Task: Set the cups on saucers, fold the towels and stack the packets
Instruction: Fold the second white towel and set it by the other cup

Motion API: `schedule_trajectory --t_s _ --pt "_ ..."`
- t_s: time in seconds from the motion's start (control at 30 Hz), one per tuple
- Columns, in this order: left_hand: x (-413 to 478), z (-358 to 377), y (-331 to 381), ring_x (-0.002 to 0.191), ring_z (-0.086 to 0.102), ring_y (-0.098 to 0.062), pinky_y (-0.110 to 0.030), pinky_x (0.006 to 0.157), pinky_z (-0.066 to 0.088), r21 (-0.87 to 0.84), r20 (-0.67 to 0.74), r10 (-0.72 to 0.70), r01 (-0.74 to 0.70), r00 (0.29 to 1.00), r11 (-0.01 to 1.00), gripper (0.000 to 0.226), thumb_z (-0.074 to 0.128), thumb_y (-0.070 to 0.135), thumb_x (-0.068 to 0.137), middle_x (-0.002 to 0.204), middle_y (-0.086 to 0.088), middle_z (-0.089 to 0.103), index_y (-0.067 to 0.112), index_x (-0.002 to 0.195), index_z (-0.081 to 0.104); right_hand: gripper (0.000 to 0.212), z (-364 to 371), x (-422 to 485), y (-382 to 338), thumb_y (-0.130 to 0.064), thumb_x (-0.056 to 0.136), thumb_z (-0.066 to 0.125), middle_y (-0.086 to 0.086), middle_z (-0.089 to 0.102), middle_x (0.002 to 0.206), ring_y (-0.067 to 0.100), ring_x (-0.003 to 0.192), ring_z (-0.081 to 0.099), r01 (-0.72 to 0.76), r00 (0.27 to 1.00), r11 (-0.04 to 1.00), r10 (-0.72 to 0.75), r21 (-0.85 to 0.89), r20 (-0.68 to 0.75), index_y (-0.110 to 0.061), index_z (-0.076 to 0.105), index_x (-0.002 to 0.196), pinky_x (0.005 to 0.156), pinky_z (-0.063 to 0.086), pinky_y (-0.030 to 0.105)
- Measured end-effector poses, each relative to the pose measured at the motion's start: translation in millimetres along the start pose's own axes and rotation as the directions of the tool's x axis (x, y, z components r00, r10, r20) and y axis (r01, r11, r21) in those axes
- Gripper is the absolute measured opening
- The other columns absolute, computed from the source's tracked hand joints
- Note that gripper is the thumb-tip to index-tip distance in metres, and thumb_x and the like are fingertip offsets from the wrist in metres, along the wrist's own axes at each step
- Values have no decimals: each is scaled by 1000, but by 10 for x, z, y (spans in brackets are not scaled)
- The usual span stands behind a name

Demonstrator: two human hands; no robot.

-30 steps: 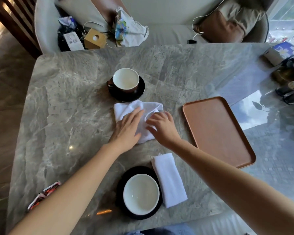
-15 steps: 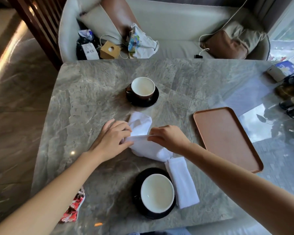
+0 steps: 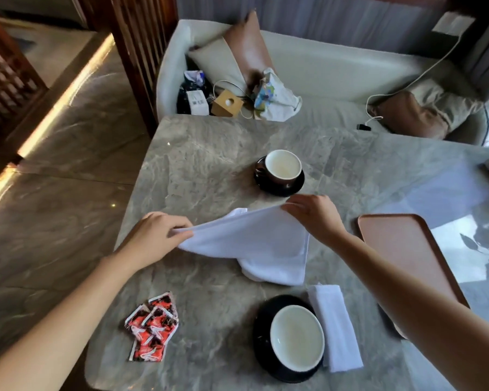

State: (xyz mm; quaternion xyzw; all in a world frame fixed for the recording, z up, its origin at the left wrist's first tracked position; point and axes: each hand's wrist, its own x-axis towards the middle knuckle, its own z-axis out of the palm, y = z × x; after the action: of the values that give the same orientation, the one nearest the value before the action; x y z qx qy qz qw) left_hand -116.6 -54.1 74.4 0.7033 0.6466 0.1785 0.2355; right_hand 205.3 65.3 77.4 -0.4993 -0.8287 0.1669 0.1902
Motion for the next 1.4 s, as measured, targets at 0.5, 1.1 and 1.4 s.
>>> schedule_trajectory --t_s 0.5,1.1,1.4 --pt "167 -334 -496 62 40 -5 -26 60 33 -722 -385 -514 97 767 685 25 50 9 91 66 -3 43 16 68 52 38 185 695 -544 -36 81 64 -7 38 46 1 48 43 -126 976 933 177 337 -126 -7 53 59 50 41 20" --pt "129 -1003 -610 70 65 3 -17 53 52 -802 -185 -446 128 876 584 19 47 33 94 81 9 66 21 93 63 19 -79 1016 -670 -36 76 67 -4 67 67 8 62 64 -370 917 495 60 786 394 -18 72 77 54 52 20" --pt "-687 154 -862 85 64 -20 -31 64 53 -749 363 -658 627 660 216 20 52 27 93 100 -5 68 19 108 61 26 693 -111 -312 -26 89 60 -6 48 53 6 43 44 -740 583 528 192 418 789 -17 59 65 39 33 17"
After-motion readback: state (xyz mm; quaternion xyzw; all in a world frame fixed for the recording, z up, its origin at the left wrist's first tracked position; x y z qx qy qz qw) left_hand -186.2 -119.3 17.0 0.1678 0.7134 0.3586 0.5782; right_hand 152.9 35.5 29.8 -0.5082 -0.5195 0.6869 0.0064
